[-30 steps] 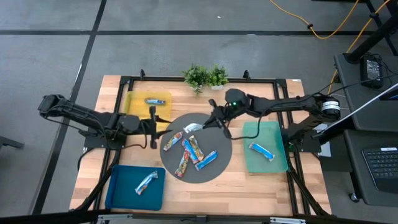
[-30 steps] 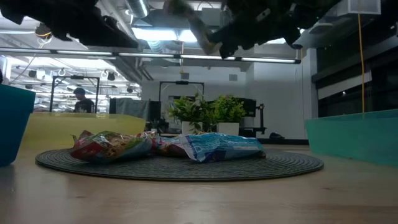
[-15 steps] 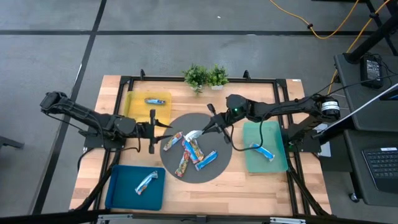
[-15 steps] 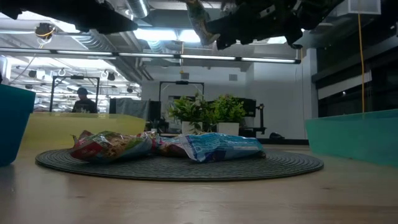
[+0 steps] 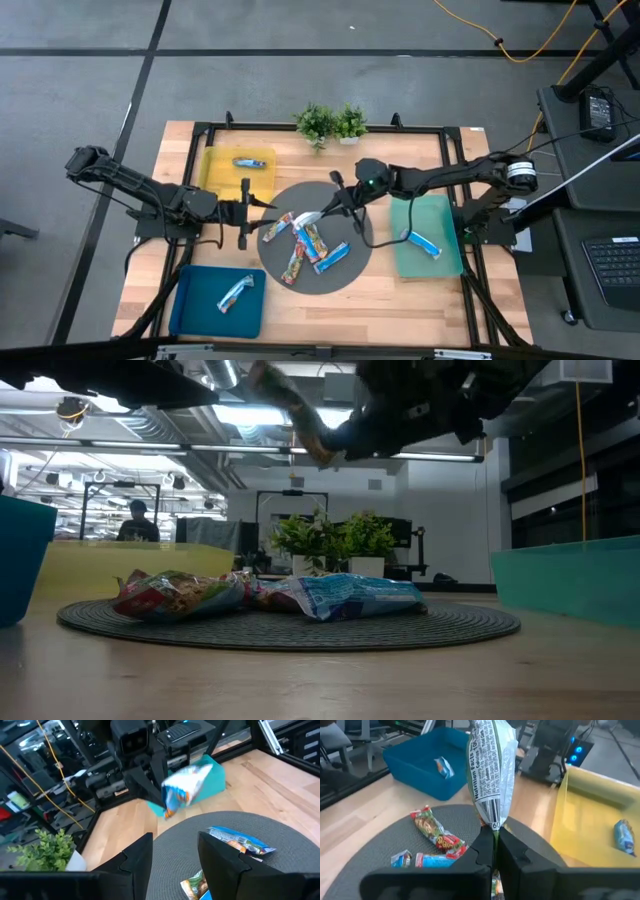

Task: Pick and place Granola Bars by type
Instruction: Put the yellow granola bar into the blue bin

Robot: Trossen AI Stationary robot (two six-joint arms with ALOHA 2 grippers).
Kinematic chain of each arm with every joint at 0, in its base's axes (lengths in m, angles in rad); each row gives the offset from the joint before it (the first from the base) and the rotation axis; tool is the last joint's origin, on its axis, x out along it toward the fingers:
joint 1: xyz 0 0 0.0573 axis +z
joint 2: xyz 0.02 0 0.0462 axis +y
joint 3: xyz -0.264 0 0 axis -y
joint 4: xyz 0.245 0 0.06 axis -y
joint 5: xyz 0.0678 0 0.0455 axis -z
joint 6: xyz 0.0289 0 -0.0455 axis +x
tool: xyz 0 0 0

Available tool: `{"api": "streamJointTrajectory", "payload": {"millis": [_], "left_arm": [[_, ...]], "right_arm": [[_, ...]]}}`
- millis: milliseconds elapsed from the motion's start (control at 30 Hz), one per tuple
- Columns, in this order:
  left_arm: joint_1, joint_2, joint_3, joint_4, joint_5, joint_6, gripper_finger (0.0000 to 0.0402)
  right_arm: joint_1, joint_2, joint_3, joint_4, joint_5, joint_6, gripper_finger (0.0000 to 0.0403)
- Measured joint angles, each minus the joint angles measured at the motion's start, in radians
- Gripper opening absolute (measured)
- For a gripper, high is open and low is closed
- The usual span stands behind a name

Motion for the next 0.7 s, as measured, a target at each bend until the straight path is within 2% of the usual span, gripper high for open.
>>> {"api": "streamJointTrajectory", "payload": {"millis": [133,467,700], "left_arm": [[0.000,0.000,0.000,0.000,0.014,0.043,0.0149],[0.000,0.001,0.000,-0.033,0.015,0.037,0.0152],[0.000,0.044,0.000,-0.028,0.030,0.047,0.0156]], "right_arm": [[0.000,0.032,0.000,0.019,0.000,-0.028,0.0014],[0.000,0.044,0.000,0.098,0.000,-0.035,0.0015],[0.000,0.044,0.000,0.118,0.000,-0.035,0.0016]]}}
